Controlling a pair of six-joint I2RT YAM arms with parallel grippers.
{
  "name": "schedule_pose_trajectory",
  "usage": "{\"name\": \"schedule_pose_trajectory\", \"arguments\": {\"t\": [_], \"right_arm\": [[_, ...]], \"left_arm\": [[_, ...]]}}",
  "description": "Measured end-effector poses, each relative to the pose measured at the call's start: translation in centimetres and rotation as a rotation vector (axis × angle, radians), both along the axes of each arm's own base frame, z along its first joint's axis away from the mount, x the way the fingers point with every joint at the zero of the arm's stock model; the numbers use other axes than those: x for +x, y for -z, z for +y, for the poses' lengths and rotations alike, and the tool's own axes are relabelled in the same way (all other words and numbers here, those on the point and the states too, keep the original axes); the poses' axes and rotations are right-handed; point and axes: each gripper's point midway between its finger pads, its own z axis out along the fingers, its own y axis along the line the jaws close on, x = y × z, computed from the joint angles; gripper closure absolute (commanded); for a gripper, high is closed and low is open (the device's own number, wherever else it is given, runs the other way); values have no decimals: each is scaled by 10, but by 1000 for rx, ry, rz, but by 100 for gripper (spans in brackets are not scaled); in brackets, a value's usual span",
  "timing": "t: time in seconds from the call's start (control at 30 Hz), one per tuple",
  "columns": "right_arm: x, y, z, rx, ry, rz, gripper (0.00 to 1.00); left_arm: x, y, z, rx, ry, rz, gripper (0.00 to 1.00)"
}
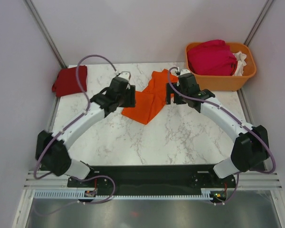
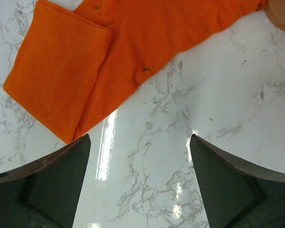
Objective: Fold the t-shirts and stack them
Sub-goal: Flatten the tshirt out
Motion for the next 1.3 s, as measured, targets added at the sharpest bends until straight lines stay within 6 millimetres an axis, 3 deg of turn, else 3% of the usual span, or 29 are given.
{"name": "schedule_pose_trajectory", "arguments": {"t": [0.1, 0.27, 0.4, 0.57, 0.7, 1.0, 1.2, 1.23, 1.27, 1.3], "right_arm": [[-8, -3, -13, -4, 51, -17, 6], [-26, -28, -34, 40, 107, -94, 6], [-41, -44, -39, 82, 106, -145, 6], [-52, -40, -41, 91, 93, -144, 6], [-53, -30, -39, 87, 81, -118, 6], [-53, -12, -38, 67, 71, -79, 6], [-54, -7, -38, 62, 67, -70, 6], [-54, -7, -38, 62, 67, -71, 6], [-54, -7, -38, 62, 67, -72, 6], [-54, -7, -38, 62, 67, -72, 6]], "left_arm": [[51, 17, -37, 36, -7, 33, 42], [122, 71, -62, 105, -54, 94, 38], [160, 104, -45, 110, -106, 149, 38], [199, 105, -5, 93, -177, 146, 27], [211, 106, -6, 78, -162, 142, 25], [199, 141, -33, 87, -91, 218, 30], [195, 157, -32, 103, -92, 249, 57], [195, 158, -31, 105, -93, 251, 67], [195, 159, -31, 106, -94, 253, 71], [195, 159, -30, 111, -93, 253, 84]]}}
